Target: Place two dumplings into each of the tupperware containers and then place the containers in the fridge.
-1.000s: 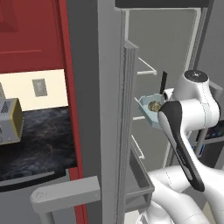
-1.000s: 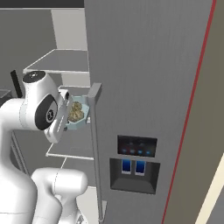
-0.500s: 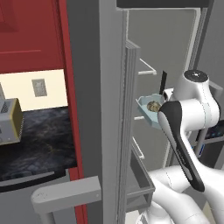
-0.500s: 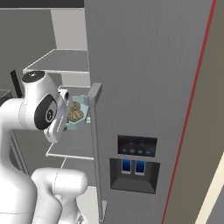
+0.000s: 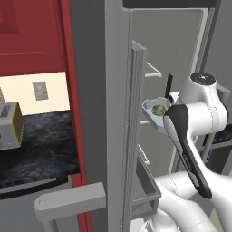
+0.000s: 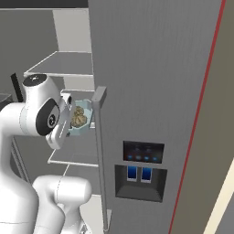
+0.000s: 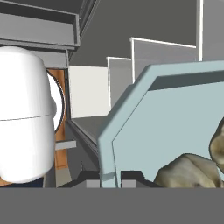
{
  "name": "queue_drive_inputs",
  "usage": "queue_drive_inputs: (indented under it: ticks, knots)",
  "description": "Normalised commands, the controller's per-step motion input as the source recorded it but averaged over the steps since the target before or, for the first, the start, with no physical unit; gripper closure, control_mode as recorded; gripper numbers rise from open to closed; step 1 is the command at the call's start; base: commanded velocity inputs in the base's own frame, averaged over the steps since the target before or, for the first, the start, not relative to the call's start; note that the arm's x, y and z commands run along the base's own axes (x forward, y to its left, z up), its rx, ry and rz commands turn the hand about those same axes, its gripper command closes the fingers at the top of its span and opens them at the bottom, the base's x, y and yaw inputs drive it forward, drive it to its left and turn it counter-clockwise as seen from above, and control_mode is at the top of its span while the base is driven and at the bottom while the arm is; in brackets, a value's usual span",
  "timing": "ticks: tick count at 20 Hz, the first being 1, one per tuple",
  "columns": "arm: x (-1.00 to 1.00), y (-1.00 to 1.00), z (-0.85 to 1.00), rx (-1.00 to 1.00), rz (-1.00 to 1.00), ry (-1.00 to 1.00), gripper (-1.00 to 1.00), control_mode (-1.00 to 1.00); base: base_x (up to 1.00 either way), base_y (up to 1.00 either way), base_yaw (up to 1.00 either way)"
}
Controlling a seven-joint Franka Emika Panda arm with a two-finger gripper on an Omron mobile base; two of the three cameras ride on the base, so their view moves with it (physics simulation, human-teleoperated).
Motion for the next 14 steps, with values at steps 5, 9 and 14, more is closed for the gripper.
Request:
queue_drive_inputs:
  ticks: [5,9,14]
  knots:
    - [0.0,0.0,0.0,0.0,0.0,0.0,1.0,1.0,0.0,0.0,0.0]
    - [0.0,0.0,0.0,0.0,0.0,0.0,1.0,1.0,0.0,0.0,0.0]
    - [-0.3,0.02,0.0,0.0,0.0,-0.01,1.0,-1.0,-0.02,0.01,0.0]
